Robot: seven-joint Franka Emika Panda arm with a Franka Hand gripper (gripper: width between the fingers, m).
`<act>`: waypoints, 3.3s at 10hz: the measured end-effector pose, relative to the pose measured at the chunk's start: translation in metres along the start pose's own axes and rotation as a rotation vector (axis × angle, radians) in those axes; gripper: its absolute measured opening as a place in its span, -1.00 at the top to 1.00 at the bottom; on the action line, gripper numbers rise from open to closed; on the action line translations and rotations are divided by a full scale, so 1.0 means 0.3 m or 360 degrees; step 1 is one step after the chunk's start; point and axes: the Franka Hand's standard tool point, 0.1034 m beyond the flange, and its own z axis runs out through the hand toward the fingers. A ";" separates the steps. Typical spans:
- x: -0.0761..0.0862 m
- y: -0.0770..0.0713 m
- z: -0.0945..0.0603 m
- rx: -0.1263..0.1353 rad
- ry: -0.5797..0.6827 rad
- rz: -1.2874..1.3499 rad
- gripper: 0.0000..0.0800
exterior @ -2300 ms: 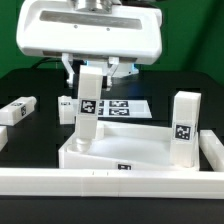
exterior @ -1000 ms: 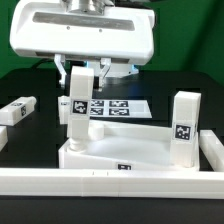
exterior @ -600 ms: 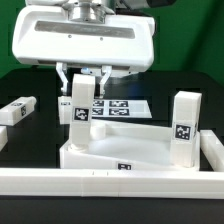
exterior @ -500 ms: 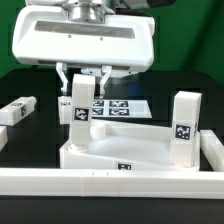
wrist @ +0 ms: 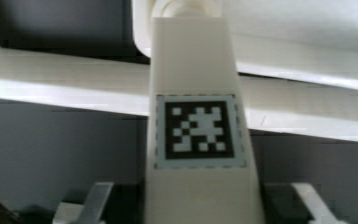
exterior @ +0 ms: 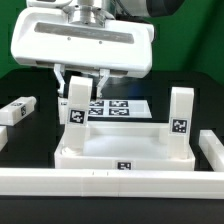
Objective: Assemble desk
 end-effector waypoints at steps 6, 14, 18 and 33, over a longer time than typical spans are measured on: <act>-0.001 0.001 0.000 0.0001 -0.0003 0.0002 -0.59; 0.107 -0.003 -0.113 0.0115 -0.0078 0.0068 -0.62; 0.106 -0.019 -0.120 0.0162 -0.0138 0.0097 -0.62; 0.064 0.130 -0.139 0.0425 -0.0799 0.0165 -0.62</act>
Offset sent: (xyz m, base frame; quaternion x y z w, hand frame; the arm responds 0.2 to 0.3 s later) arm 0.0000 0.0000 0.0000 0.0000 0.0000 0.0000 1.0000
